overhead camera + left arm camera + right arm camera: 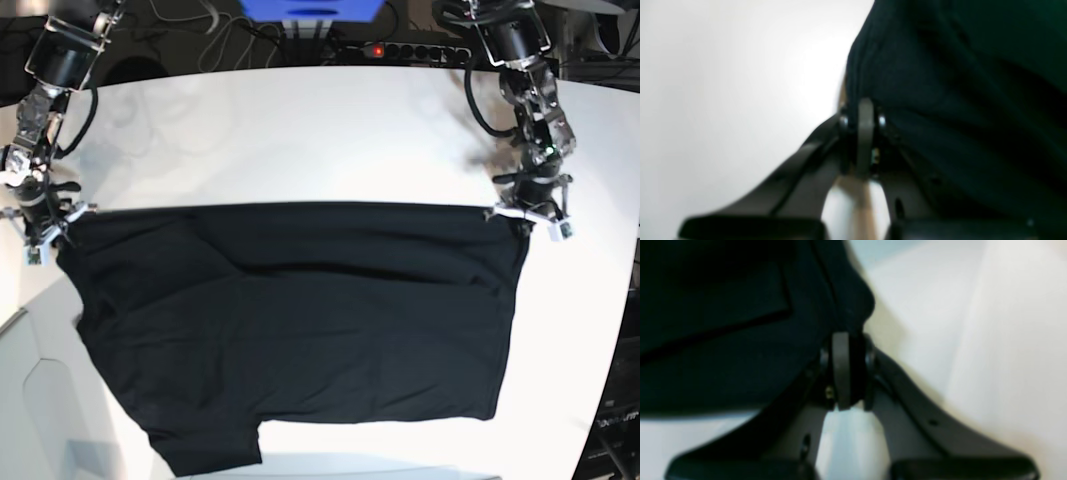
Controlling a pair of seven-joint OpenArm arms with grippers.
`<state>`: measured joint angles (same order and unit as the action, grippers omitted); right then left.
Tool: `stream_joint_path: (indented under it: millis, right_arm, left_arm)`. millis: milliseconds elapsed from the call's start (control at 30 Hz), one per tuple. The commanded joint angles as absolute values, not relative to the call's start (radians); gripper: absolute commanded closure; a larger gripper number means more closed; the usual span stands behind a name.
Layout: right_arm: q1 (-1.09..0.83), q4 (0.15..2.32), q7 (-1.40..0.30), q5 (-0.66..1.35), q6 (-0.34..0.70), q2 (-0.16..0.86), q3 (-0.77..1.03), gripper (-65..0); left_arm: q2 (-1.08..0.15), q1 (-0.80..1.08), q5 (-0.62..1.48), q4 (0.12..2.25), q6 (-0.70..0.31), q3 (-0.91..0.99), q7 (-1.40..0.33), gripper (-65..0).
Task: Fold the T-shirt properly
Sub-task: 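Drag the held shoulder edge back toward the robot with both grippers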
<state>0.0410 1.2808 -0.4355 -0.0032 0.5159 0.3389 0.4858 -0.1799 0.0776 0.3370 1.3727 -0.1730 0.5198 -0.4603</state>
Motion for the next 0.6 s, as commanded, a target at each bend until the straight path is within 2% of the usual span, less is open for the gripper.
stream_joint_path:
  millis: [0,300,567]
  right_arm:
    - [0.064,1.316,-0.409,0.001,0.518,0.375,0.492,0.0]
    - [0.205,1.368,-0.545,0.001,0.519,0.418,0.449,0.0]
    - [0.332,1.369,-0.616,0.001,0.519,0.420,0.426,0.0]
  left_arm:
    - [-0.199,0.058,0.340,1.420,-0.166,0.524,-0.420,-0.2]
    - [-0.197,-0.045,0.341,1.529,-0.170,0.575,-0.605,-0.2]
    - [-0.222,-0.105,0.340,1.529,-0.166,0.576,-0.651,-0.2]
